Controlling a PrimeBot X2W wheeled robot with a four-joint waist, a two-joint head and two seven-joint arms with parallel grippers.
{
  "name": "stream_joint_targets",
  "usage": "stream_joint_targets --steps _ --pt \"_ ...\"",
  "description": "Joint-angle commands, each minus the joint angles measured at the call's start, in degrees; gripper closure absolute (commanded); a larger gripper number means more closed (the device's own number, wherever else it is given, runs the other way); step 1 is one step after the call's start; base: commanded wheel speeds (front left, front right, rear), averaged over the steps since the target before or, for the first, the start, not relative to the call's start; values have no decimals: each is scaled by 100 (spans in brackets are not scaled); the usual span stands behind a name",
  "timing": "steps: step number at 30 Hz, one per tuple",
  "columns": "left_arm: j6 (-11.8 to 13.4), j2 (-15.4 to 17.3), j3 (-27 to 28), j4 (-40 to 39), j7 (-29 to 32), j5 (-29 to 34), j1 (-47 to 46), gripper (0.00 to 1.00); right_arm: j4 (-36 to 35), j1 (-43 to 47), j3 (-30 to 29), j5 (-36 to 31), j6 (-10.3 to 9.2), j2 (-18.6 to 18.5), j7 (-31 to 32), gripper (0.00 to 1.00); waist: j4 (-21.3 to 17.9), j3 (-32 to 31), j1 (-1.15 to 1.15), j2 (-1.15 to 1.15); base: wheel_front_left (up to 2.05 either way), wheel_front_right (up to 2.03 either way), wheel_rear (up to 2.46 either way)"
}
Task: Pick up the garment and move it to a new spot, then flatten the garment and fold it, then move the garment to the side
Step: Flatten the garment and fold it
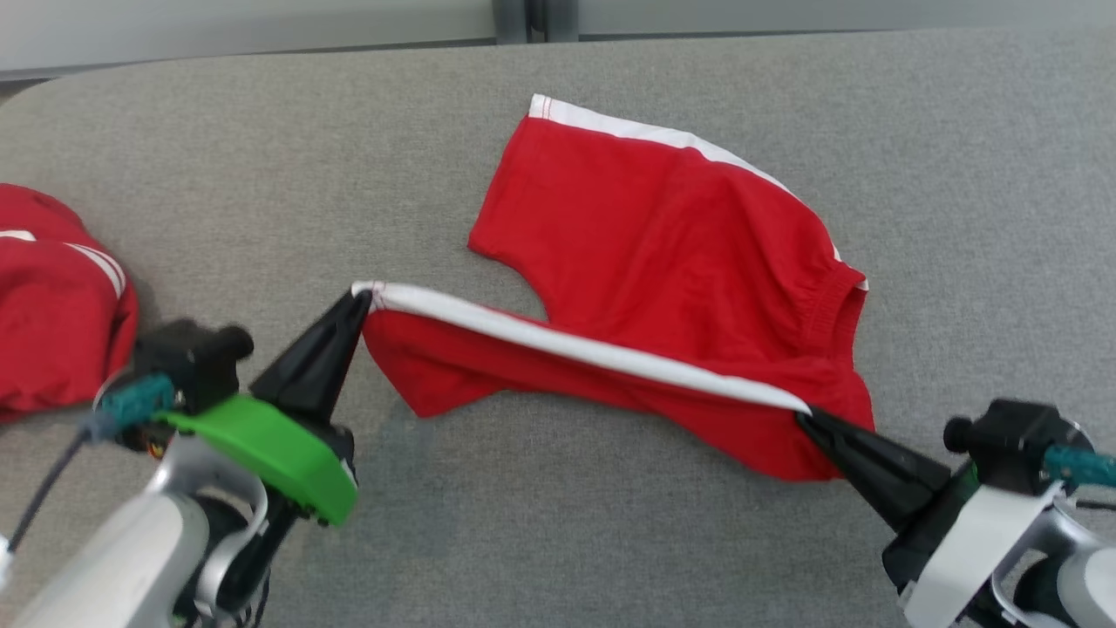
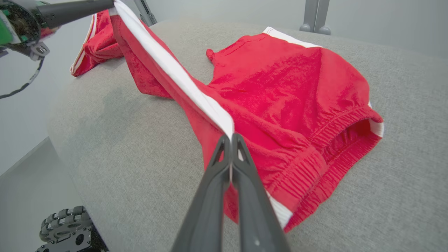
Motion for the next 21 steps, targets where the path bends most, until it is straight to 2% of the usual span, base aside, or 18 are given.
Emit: stream_joint_targets --steps 1,4,10,16,21 --pt "-121 46 -4 82 187 -18 -394 100 19 -305 32 140 -7 -26 59 100 -288 484 1 0 0 0 0" --pt "-442 133 -35 373 698 -3 -1318 100 84 -1029 148 455 -5 1 250 100 -468 860 1 0 0 0 0" --pt "-1000 10 -122 1199 1554 -106 -3043 100 317 -2202 483 878 -4 94 506 100 -786 1461 1 0 0 0 0" --pt "-1230 -25 -323 1934 2291 -271 -4179 100 651 -3072 736 1220 -3 313 584 100 -1147 1766 1 0 0 0 0" --pt "-1285 -17 -483 2392 2488 -240 -4742 100 908 -3522 868 1409 -3 530 542 100 -1345 1897 1 0 0 0 0"
